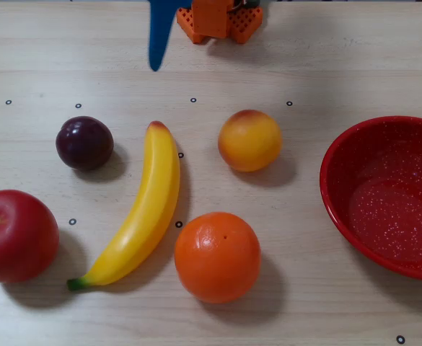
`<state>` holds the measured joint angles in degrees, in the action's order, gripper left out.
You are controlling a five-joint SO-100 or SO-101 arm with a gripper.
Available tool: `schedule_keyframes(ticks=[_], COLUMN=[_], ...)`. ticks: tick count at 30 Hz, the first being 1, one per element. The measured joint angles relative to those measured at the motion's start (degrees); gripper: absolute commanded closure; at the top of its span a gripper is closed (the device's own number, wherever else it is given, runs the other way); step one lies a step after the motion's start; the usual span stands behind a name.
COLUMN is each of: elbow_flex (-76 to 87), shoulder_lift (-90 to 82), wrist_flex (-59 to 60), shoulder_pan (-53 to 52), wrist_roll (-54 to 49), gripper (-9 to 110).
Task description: Put plum in the red bowl.
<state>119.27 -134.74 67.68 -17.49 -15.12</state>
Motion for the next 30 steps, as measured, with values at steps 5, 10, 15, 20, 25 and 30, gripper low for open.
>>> schedule_keyframes(ticks=[5,10,15,20,25,30], elbow_flex=[-8.26,-14.59,-20.04,-22.50,-26.28,-29.44], shoulder_lift=[7.03,14.50,21.71,26.28,30.59,34.28], wrist_flex=[1.32,3.08,5.27,5.62,8.96,11.69], shoulder_pan=[-3.60,-7.73,-11.43,-14.06,-14.77,-17.14], wrist_roll=[0.00,0.00,0.00,-0.26,-0.26,0.00], gripper=[102,102,102,102,94,89])
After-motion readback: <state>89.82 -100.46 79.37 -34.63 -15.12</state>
